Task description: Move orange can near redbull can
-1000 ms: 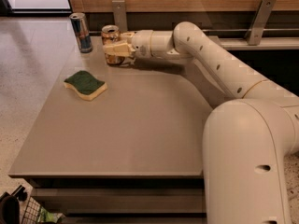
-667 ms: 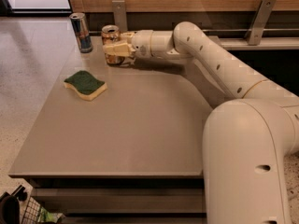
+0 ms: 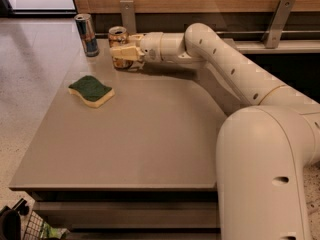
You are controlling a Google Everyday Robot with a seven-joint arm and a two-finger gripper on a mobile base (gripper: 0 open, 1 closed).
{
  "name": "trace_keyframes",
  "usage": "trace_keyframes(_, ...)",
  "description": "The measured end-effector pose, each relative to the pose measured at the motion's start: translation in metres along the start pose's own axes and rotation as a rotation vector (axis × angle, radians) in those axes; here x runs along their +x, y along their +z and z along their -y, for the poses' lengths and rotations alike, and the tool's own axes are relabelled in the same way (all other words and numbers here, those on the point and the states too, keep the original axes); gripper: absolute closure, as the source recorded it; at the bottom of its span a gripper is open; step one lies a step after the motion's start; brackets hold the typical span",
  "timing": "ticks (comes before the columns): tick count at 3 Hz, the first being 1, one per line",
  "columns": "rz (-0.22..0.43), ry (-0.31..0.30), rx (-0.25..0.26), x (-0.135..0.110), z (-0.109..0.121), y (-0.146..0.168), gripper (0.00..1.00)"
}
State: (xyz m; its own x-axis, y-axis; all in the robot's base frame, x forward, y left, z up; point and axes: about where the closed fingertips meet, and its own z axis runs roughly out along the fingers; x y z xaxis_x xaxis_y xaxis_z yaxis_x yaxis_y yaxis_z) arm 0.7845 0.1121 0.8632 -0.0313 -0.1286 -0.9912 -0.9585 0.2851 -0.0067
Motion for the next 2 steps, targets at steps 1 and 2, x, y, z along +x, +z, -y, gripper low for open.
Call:
trace_keyframes(1,0.0,0.001,-0.005,0.0,-0.0018,0.0034,0.0)
trace_keyframes(2,0.001,0.001,-0.006,0.0,-0.0022,0.0041,0.0)
